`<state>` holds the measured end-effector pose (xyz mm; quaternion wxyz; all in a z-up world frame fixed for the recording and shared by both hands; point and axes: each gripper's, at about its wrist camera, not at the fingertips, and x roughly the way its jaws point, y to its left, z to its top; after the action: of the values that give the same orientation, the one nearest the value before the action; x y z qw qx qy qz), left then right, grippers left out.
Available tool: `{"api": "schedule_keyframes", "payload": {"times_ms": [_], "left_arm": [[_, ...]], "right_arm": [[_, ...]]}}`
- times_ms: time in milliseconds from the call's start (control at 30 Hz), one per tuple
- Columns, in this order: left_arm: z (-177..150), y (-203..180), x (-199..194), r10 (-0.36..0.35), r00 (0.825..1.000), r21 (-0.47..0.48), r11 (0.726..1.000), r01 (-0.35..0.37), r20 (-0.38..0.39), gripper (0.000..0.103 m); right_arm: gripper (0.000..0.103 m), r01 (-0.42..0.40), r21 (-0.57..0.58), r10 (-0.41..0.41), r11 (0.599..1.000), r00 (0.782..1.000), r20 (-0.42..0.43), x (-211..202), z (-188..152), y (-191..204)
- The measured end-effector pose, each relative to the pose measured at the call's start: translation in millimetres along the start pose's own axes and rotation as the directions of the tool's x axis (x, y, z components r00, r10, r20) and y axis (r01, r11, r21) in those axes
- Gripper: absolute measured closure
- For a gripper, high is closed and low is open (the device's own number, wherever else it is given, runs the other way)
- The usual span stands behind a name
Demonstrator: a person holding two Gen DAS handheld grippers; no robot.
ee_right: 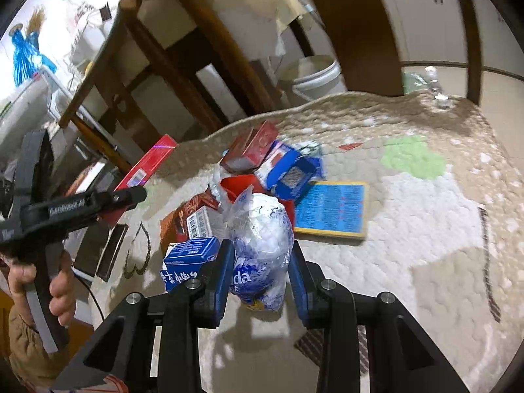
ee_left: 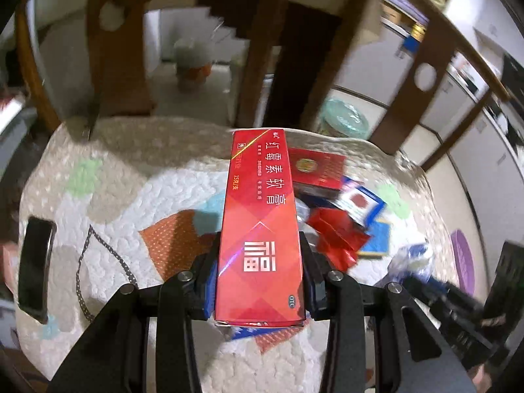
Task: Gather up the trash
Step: 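Grasp the red cigarette box with the left tool while the right tool grasps the plastic bag, then carry both items over the purple basket and open both tools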
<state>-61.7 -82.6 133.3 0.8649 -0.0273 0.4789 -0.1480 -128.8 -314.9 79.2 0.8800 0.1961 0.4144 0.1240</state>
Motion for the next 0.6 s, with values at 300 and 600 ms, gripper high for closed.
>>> {"api": "schedule_keyframes", "payload": {"times_ms": [300,600], "left_arm": [[-13,-88,-11,-0.113,0.994,0.185,0.976,0.113,-0.014,0.064],[-29,-216,17,-0.215,0.97,0.364,0.9,0.242,-0.114,0.064]], "right_arm": [[0.068,0.101,0.084,-0.111,0.991,0.987,0.114,-68,-14,-53],[0.067,0.205,0.297,-0.284,0.933,0.925,0.253,-150,-35,-163]]}}
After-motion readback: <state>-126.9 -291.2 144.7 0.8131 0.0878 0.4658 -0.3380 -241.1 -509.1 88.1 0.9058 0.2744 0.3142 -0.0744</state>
